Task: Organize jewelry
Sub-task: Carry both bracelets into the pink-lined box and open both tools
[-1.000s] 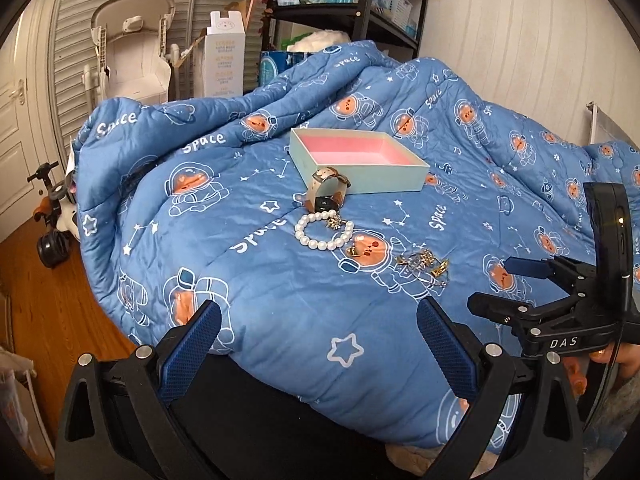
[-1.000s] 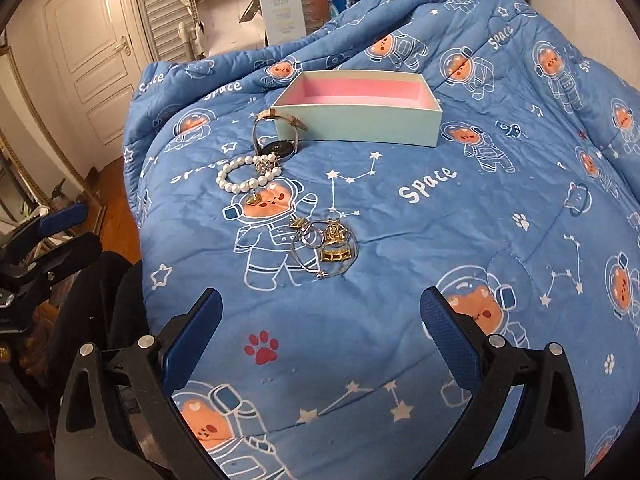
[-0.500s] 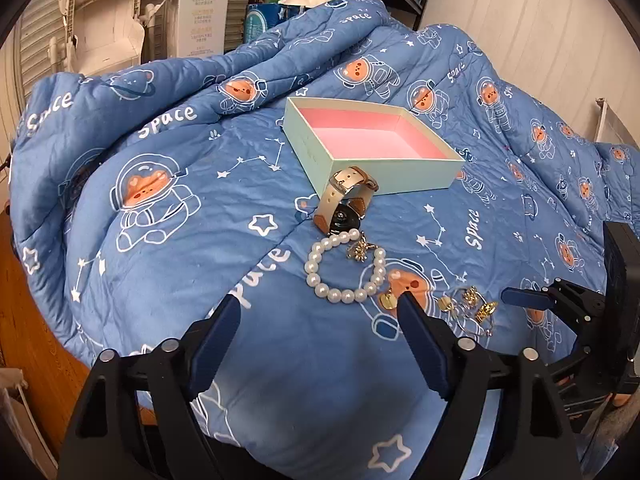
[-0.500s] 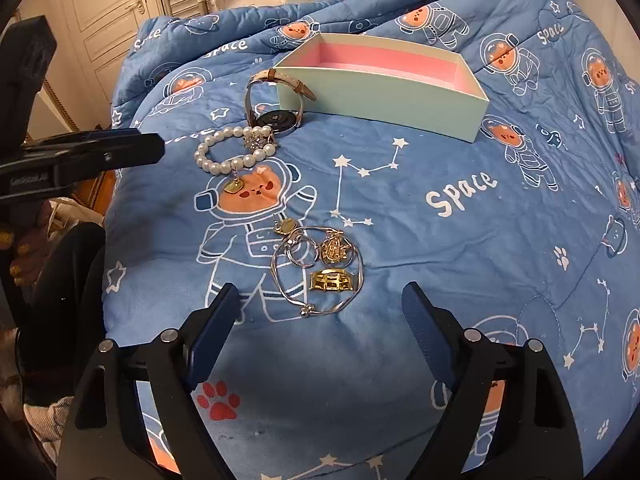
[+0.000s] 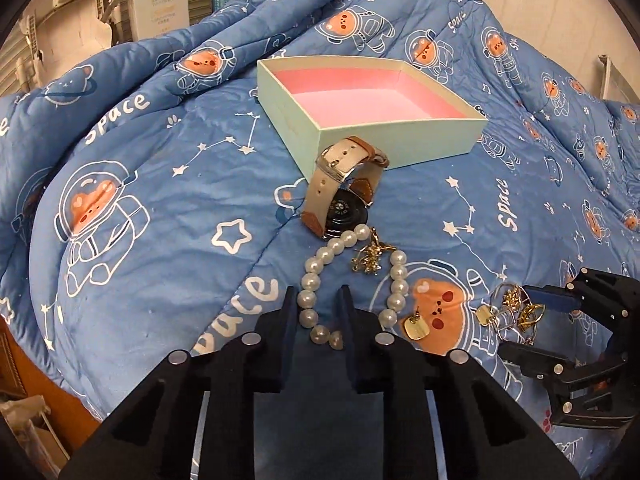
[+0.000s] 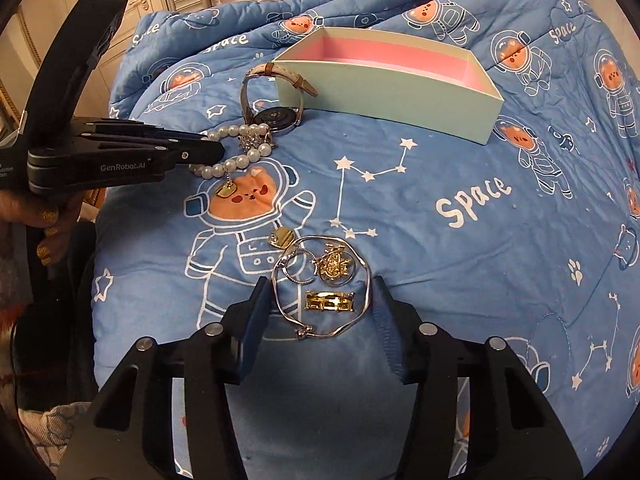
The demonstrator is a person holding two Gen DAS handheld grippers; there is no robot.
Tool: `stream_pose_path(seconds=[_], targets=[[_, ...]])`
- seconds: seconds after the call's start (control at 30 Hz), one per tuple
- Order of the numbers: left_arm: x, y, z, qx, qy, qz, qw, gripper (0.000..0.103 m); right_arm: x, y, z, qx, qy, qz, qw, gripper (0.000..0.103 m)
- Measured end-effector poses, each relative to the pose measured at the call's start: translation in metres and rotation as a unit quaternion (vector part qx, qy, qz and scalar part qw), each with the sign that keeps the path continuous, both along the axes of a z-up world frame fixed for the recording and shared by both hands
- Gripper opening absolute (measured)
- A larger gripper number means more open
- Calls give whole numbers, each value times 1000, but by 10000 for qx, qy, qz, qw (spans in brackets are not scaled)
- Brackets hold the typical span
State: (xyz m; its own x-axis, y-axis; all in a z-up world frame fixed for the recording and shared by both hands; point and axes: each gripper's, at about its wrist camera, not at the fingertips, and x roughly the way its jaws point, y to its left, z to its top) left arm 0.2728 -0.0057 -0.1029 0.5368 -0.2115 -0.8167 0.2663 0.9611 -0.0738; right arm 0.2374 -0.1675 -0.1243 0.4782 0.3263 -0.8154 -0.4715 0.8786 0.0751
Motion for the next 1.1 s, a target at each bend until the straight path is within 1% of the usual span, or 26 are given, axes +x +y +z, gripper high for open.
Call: stream_pose_path(seconds=[0.03, 0.13, 0.27, 0.5, 0.7, 0.9, 1.1], targets=[[-1, -2, 0, 13, -13, -17, 10000, 12, 0, 0, 0, -5, -9, 4, 10000, 51], [-1, -2, 1, -50, -35, 18, 10000, 9, -1, 0, 1, 12, -37, 12, 10000, 50], [-5, -1, 10, -284, -119, -5, 9995, 9, -3, -4, 4, 147, -97, -16, 9998, 50], [-21, -15, 38, -479, -396, -310, 9976, 9, -9, -9, 21, 317, -274, 45, 9991, 50], [-29, -24, 55, -610, -483, -513, 9957, 9, -6, -17, 37, 554, -264, 30, 9981, 50], [-22, -29, 78, -821, -509, -710, 9928, 9, 12, -25, 54, 846, -201, 44, 9962, 50], [2, -35, 99, -856, -553, -833, 9913, 9, 48, -26, 75, 625, -495, 112, 9968, 50]])
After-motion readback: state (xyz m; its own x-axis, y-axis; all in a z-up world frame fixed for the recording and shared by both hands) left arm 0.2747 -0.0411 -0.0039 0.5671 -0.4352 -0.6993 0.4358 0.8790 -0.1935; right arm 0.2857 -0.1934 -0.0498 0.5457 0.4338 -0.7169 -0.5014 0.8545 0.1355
